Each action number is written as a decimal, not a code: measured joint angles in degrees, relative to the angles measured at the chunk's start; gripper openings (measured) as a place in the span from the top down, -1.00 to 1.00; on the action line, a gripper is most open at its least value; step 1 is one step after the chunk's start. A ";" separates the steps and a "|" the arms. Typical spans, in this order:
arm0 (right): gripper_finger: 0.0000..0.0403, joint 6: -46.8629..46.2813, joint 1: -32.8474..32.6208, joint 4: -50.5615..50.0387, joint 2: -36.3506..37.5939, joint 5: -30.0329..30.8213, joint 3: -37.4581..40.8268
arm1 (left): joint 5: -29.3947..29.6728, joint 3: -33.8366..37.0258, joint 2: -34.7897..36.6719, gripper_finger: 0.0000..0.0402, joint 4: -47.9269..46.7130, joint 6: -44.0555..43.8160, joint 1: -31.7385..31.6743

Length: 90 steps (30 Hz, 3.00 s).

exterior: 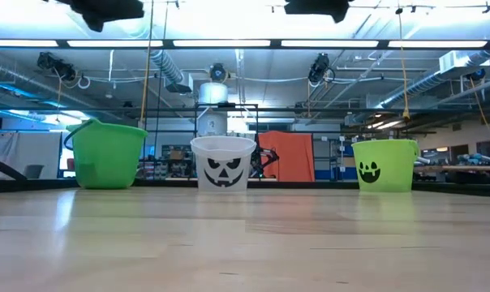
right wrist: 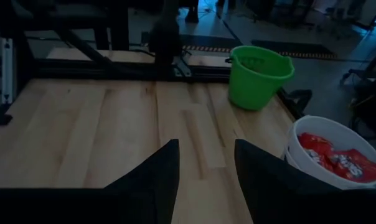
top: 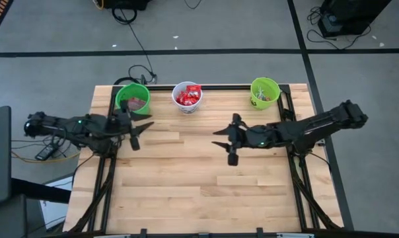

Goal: Sort candy by brand, put in halloween buckets
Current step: Return to Home Position

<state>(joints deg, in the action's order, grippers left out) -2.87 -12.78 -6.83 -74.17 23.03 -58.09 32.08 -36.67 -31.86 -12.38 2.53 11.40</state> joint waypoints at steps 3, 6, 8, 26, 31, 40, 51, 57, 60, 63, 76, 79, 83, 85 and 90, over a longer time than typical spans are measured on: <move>0.18 -0.02 -0.64 2.04 3.00 0.10 3.68 | -0.04 0.67 3.03 0.35 -3.59 -0.92 0.00; 0.18 -0.59 -1.07 7.53 6.44 0.08 9.35 | -0.04 2.35 5.38 0.35 -4.81 -1.42 0.00; 0.18 -1.51 -1.09 11.95 8.94 0.08 13.72 | -0.15 3.62 6.56 0.35 -4.96 -1.44 0.00; 0.41 -3.45 6.38 16.67 39.43 -8.04 34.85 | -1.32 5.54 10.97 0.35 -6.91 1.78 -0.04; 0.52 -6.11 7.61 18.77 42.37 -8.20 40.88 | -2.14 9.92 10.93 0.35 -0.97 1.90 -0.04; 0.92 -5.76 9.05 17.53 46.71 -9.68 42.28 | -2.19 12.10 12.69 0.50 2.44 2.03 -3.34; 0.98 -6.59 8.59 9.33 52.46 -10.30 42.28 | -3.59 14.64 27.05 0.95 -2.78 0.28 -3.89; 0.99 -6.45 8.42 8.39 52.50 -10.27 42.25 | -5.77 18.33 31.42 0.95 -3.29 -0.19 -3.87; 0.99 -6.60 8.42 7.39 52.57 -10.25 42.25 | -7.75 18.37 31.74 0.96 -4.33 -1.07 -3.87; 0.99 -7.42 8.42 10.71 52.60 -10.25 43.73 | -10.18 18.38 31.72 0.96 -4.44 -1.45 -3.87; 0.99 -9.03 8.46 19.02 54.25 -12.18 52.22 | -11.21 23.72 31.72 0.96 -0.83 -2.95 -3.87; 0.99 -8.67 8.53 17.61 57.02 -11.83 52.22 | -10.46 22.00 31.83 0.96 -2.18 -2.27 -3.87; 0.98 -8.07 8.53 13.69 61.46 -10.73 52.22 | -9.64 20.26 31.90 0.96 -2.63 -1.01 -3.87; 0.98 -8.09 8.53 11.73 63.37 -10.71 52.22 | -9.66 20.26 31.87 0.96 -3.36 -1.03 -3.87; 0.98 -8.07 8.53 10.53 66.66 -10.69 53.13 | -9.64 21.07 31.87 0.96 -4.50 -1.54 -3.87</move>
<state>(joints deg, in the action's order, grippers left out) -10.95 -4.25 3.70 -7.52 12.34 -4.96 22.44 -15.59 0.01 -16.88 0.99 7.53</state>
